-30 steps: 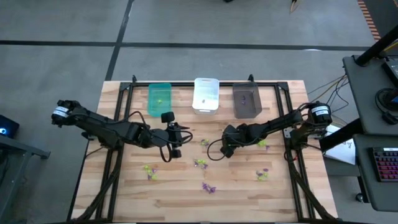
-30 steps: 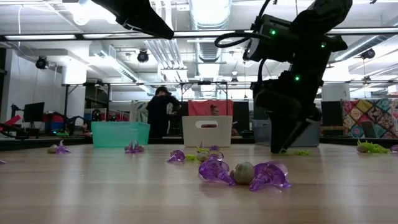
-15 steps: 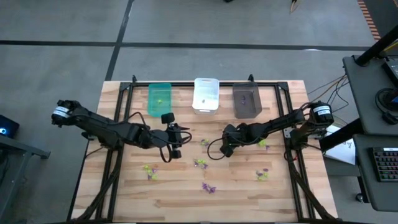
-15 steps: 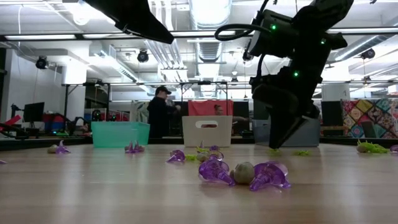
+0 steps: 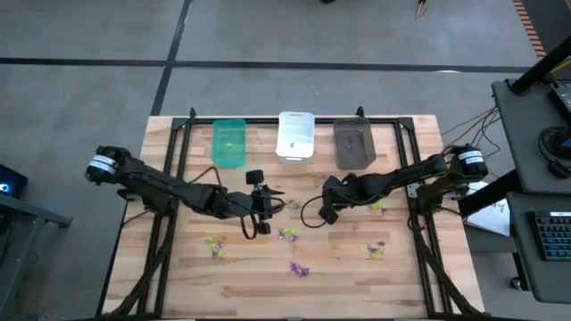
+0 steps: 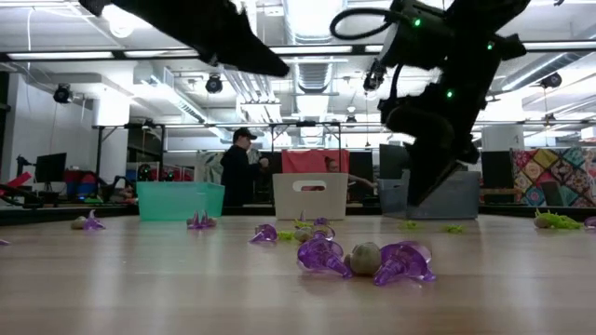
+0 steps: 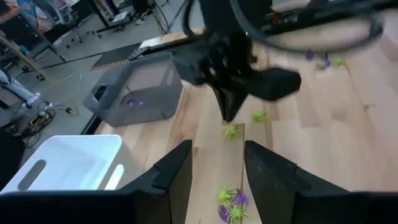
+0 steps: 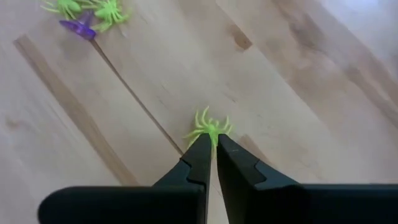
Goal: Sort Halloween decoration
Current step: Put the green spider toy into the blue bin
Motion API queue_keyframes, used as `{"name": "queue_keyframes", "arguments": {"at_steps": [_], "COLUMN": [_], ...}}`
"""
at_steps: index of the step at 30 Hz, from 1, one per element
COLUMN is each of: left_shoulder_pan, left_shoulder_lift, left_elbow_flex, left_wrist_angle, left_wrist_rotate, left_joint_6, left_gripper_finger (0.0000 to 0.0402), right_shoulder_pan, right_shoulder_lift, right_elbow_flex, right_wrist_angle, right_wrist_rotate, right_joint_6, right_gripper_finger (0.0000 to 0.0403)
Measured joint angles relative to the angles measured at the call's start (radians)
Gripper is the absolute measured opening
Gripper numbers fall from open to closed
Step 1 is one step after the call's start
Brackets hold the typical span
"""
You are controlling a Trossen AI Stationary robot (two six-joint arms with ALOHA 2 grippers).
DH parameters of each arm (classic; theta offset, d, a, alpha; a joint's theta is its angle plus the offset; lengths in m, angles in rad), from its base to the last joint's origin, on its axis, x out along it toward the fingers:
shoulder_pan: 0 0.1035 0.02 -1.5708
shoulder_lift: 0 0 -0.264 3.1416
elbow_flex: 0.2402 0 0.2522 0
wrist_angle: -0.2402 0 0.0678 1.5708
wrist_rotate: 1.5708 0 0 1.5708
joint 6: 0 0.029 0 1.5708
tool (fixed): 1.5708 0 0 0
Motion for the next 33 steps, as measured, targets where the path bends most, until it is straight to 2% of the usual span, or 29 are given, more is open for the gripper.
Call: {"name": "queue_keyframes", "arguments": {"at_steps": [7, 16, 23, 26, 33], "left_shoulder_pan": [0.054, 0.159, 0.189, 0.198, 0.208], "left_shoulder_lift": [0.166, 0.385, 0.521, 0.579, 0.695], "left_elbow_flex": [0.074, 0.214, 0.332, 0.383, 0.472], "left_wrist_angle": [0.075, 0.081, 0.079, 0.084, 0.077], "left_wrist_rotate": [0.098, 0.191, 0.211, 0.252, 0.269], "left_joint_6": [0.015, 0.014, 0.058, 0.066, 0.066], "left_gripper_finger": [0.0114, 0.0076, 0.0053, 0.004, 0.0036], "right_shoulder_pan": [0.003, 0.009, 0.009, 0.011, 0.018], "right_shoulder_lift": [-0.129, -0.278, -0.267, -0.258, -0.255], "right_elbow_flex": [-0.006, -0.094, -0.19, -0.223, -0.258], "right_wrist_angle": [-0.074, 0.007, 0.135, 0.153, 0.196], "right_wrist_rotate": [-0.008, -0.027, -0.033, -0.035, -0.037], "right_joint_6": [-0.018, -0.001, 0.095, 0.135, 0.189], "right_gripper_finger": [0.0018, 0.0018, 0.0018, 0.0018, 0.0018]}}
